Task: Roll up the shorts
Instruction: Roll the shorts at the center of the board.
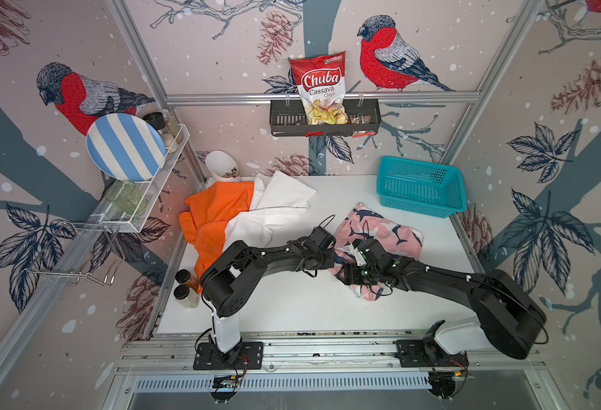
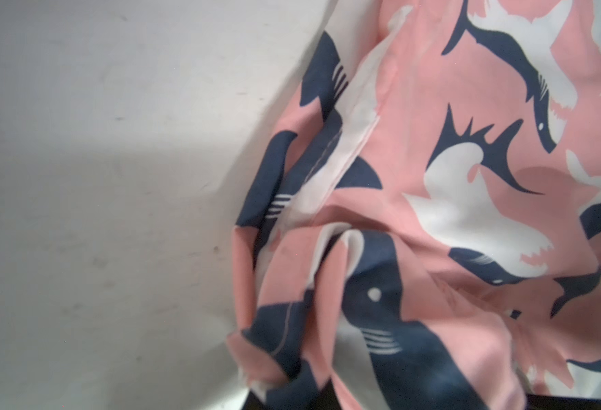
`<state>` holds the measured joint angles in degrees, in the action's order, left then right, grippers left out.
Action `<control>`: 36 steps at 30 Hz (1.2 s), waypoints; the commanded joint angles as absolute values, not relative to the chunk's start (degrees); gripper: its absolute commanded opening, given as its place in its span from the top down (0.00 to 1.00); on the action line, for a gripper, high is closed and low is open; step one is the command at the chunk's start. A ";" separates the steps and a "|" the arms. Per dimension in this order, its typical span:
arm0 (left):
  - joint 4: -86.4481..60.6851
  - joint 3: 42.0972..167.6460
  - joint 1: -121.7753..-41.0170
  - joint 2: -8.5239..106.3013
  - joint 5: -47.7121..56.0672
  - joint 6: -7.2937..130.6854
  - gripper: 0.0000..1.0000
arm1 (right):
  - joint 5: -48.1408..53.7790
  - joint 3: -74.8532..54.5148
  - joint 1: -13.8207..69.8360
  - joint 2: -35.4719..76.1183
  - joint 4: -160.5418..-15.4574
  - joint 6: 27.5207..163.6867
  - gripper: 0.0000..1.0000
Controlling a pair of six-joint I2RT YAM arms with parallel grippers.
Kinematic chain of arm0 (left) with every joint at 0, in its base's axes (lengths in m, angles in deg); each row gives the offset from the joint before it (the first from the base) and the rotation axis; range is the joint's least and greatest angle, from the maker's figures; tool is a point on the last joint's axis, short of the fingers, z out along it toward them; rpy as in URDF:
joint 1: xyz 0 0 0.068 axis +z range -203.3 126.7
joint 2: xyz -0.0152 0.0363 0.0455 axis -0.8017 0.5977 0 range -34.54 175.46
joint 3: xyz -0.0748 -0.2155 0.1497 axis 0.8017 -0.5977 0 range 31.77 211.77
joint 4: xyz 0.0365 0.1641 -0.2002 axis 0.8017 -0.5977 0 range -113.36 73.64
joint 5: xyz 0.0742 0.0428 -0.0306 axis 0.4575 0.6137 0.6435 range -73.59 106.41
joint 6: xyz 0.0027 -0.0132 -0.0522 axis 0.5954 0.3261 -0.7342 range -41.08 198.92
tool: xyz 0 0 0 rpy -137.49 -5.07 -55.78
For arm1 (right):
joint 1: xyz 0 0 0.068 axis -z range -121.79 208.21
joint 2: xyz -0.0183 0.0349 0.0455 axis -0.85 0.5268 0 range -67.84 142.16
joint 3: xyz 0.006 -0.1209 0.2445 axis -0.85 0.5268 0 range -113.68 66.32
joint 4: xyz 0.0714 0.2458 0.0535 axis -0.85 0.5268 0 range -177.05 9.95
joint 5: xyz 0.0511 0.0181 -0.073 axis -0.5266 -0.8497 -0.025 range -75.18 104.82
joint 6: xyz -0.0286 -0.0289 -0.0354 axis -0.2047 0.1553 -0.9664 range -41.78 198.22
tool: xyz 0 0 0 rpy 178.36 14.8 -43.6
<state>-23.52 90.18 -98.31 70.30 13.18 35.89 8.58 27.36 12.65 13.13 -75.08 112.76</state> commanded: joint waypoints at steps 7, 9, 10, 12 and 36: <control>-32.56 85.62 -95.84 64.39 13.54 38.86 1.00 | 49.53 12.78 -11.20 18.32 -49.68 105.67 0.16; -33.04 84.93 -95.60 63.30 12.69 39.24 1.00 | 50.57 11.61 -15.23 22.16 -50.87 102.38 0.15; -32.93 84.28 -95.29 62.67 11.83 39.38 1.00 | 51.56 10.72 -16.99 24.78 -51.01 101.13 0.15; -32.71 83.18 -94.66 61.54 10.35 39.66 1.00 | 54.17 9.20 -19.52 30.22 -50.99 99.21 0.14; -33.63 75.04 -89.33 42.22 8.05 39.20 0.21 | 2.83 27.66 0.29 13.45 -86.12 106.22 1.00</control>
<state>-33.77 75.75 -89.70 43.85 9.36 39.69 24.21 24.35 -3.92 15.93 -75.58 101.05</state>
